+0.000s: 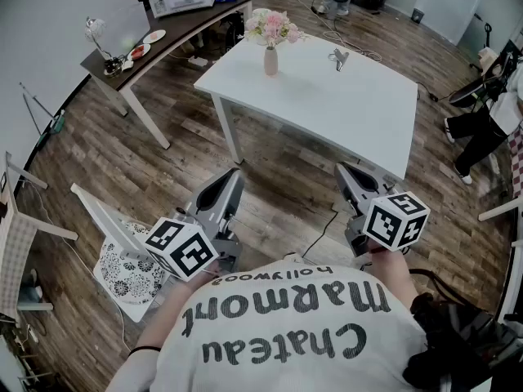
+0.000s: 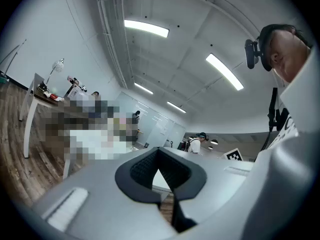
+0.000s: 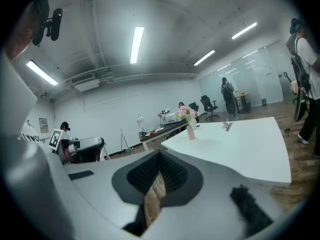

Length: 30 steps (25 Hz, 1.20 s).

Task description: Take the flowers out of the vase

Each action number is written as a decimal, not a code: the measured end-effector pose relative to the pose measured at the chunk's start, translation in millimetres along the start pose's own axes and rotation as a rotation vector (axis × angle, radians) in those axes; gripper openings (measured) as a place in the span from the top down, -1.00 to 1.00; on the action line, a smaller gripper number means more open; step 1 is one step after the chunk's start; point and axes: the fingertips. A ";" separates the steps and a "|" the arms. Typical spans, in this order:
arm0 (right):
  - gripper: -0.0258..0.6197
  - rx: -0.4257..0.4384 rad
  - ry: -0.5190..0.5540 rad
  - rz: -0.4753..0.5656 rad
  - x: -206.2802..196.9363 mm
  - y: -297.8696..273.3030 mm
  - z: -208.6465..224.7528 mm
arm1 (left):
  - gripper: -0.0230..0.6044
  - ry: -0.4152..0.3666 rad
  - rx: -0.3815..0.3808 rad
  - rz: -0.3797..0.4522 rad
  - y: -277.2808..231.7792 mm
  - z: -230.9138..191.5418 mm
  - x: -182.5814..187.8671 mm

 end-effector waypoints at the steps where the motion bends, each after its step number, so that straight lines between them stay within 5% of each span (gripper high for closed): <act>1: 0.87 0.000 0.005 0.000 0.0 -1.8 -2.0 | 0.91 -0.004 -0.007 0.004 0.6 -1.5 1.4; 15: 0.86 0.014 0.015 0.098 7.1 -22.9 -25.6 | 0.91 -0.022 -0.037 -0.009 11.2 -24.3 7.2; 18: 0.49 0.038 0.030 0.085 8.1 -41.4 -25.0 | 0.91 -0.019 -0.023 -0.014 6.4 -37.0 6.6; 30: 0.49 0.110 0.059 0.015 41.2 -167.2 44.6 | 0.91 -0.005 0.069 0.004 -72.9 -124.0 35.8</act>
Point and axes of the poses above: the fingertips, and each gripper's own axes: y backward along the fingers, z to its right, x out of its top, and after that the axes turned 4 degrees about y, right-handed
